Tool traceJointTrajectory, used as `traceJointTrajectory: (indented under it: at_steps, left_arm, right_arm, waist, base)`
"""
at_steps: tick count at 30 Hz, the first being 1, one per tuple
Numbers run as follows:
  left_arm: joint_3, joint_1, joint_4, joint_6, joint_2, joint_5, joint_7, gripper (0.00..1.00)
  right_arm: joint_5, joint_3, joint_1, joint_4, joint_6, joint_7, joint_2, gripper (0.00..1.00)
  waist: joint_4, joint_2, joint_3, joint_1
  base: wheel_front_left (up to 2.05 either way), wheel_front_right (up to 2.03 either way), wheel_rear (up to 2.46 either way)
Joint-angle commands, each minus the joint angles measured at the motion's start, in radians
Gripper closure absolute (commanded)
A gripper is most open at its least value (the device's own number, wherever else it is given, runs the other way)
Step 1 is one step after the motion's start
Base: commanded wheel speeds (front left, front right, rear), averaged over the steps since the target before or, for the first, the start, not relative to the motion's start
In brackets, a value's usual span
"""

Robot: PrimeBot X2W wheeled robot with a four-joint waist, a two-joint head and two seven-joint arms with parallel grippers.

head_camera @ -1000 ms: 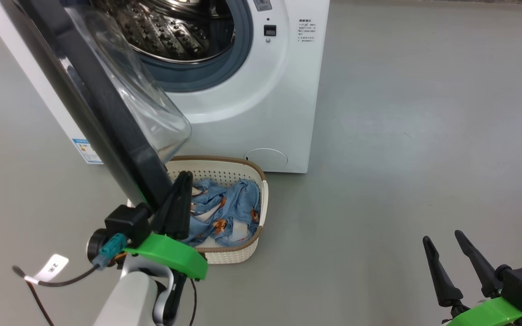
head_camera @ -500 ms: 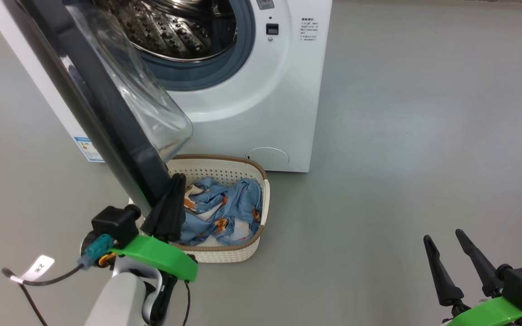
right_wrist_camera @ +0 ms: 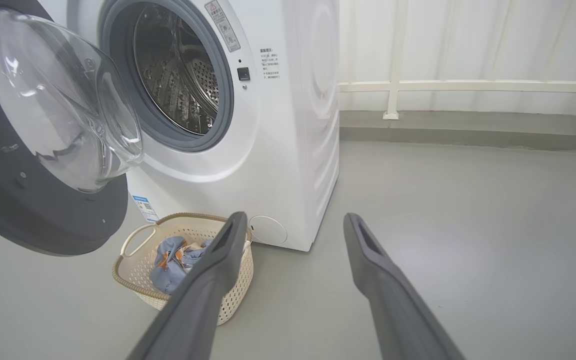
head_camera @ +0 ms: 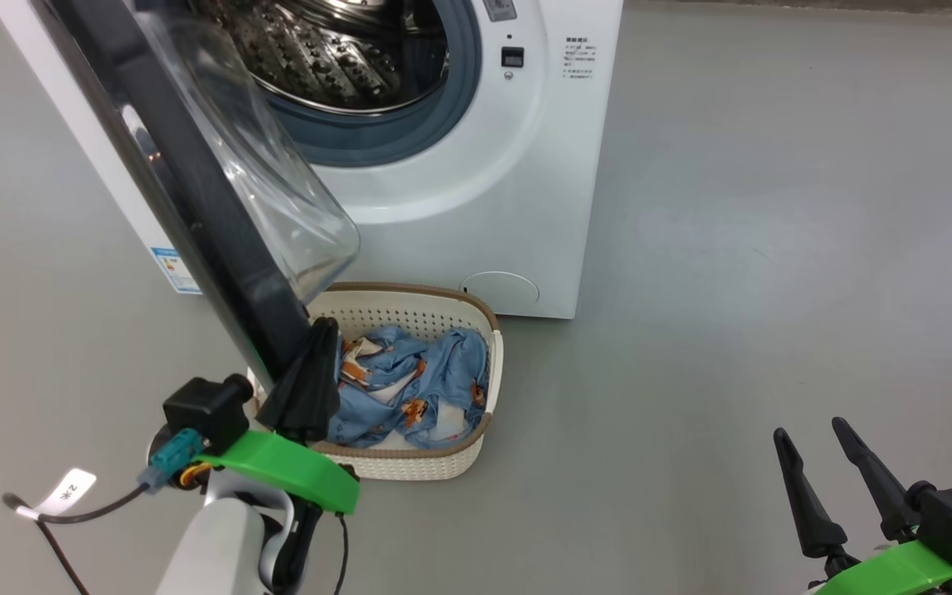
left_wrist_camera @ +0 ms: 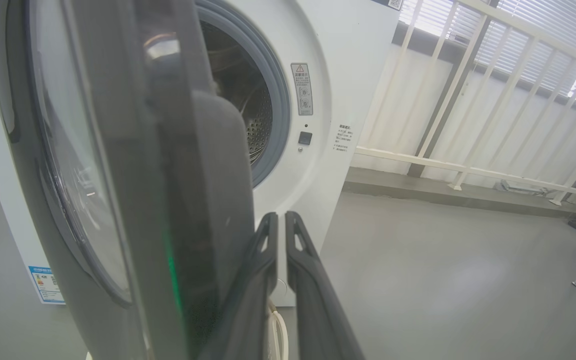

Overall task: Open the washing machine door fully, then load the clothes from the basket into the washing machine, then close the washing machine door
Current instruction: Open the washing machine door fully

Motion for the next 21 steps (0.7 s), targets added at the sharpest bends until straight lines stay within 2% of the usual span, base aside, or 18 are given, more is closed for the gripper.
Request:
traceJointTrajectory:
  at_steps: [1,21]
  left_arm:
    - [0.049,-0.027,-0.013,0.007,0.036,0.011,-0.007,1.00]
    - [0.106,0.057,-0.061,0.001,0.047,0.047,-0.007,1.00]
  right_arm:
    - [-0.008,0.011,-0.020,-0.027,0.005,-0.012,-0.023,0.00]
    - [-0.010,0.008,-0.004,-0.036,0.005,-0.012,-0.023,0.00]
  waist:
    - [0.003,0.0000,-0.001,0.0000]
    - [0.064,0.0000,-0.021,0.0000]
  base:
    - [0.00,0.00,0.00]
    - [0.00,0.00,0.00]
